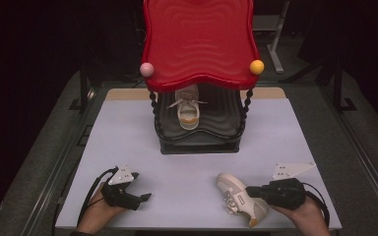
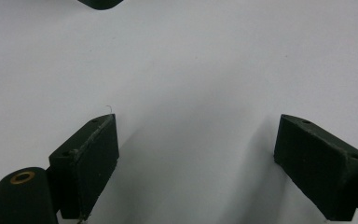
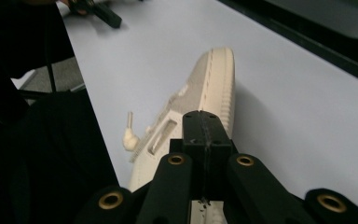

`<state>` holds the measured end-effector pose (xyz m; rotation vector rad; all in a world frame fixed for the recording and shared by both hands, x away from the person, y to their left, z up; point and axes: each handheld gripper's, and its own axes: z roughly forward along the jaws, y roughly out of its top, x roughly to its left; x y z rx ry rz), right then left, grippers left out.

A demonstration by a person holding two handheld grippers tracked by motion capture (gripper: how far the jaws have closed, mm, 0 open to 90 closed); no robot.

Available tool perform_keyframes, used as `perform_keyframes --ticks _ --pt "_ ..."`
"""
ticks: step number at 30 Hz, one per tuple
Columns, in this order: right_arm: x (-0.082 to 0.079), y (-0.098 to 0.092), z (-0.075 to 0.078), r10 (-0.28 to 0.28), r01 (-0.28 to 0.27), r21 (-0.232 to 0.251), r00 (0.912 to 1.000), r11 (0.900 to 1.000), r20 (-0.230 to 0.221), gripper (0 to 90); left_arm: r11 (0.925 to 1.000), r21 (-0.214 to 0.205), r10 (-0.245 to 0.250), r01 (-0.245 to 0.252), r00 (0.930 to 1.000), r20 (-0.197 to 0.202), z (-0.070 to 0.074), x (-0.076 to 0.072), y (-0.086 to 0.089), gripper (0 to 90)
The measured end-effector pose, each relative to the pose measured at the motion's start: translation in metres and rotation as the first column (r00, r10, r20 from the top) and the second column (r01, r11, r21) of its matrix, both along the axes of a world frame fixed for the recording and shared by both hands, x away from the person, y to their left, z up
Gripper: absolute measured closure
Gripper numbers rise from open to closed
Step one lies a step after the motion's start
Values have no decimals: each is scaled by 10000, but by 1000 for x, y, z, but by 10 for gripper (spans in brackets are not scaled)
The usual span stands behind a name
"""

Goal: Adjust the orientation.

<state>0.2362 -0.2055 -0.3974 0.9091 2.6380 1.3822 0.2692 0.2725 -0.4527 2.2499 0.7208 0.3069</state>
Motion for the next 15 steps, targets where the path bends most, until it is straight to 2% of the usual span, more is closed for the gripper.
perform_keyframes --ticks 7,15 --pt "3 -4 0 -140 141 -43 9998 9999 106 896 10000 -1 -2 2 10000 -7 0 0 0 133" --pt "18 -21 -4 -781 783 -105 9968 9969 166 896 10000 -4 -4 4 10000 -19 0 0 0 133"
